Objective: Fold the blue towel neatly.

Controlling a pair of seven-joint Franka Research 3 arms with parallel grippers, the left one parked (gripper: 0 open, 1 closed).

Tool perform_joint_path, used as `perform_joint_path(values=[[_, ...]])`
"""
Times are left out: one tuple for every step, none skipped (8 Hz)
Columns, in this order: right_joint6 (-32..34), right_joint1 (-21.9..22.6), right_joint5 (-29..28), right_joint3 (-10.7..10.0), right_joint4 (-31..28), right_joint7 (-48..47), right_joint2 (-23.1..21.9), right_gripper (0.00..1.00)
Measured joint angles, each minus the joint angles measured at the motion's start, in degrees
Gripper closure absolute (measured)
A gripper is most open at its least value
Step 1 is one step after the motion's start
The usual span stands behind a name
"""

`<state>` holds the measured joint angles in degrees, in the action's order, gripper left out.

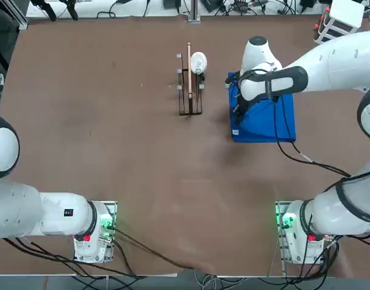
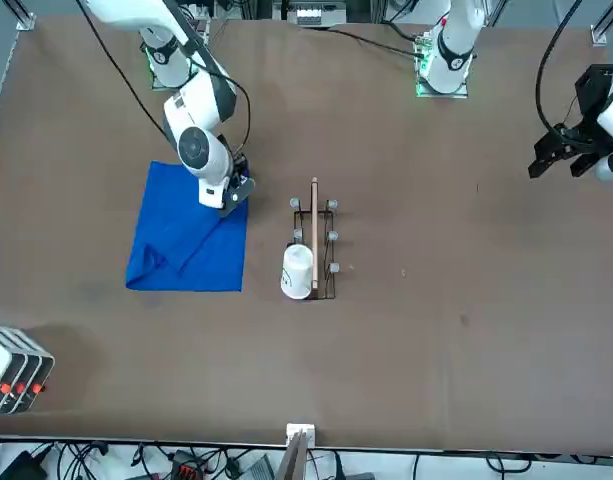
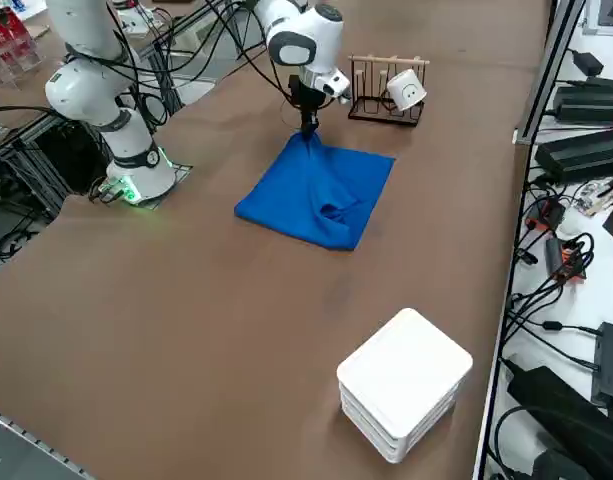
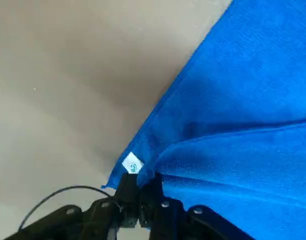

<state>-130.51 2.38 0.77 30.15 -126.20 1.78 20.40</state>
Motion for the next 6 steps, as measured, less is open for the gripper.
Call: perform_joint_path(values=[[-0.3,0.9,0.0,0.0,0.0,-0.9,0.2,0.97],[-0.3,1.7,0.0,0.0,0.0,-1.5,0.4,0.97],[-0.3,2.3,0.0,0.0,-0.1,-1.7,0.4,0.97],[-0.3,2.7,0.0,0.0,-0.2,-1.7,0.5,0.97],[-0.3,2.9,0.0,0.0,-0.4,-1.8,0.7,0.97],[-0.3,3.1,0.0,0.0,-0.5,-2.2,0.8,0.97]])
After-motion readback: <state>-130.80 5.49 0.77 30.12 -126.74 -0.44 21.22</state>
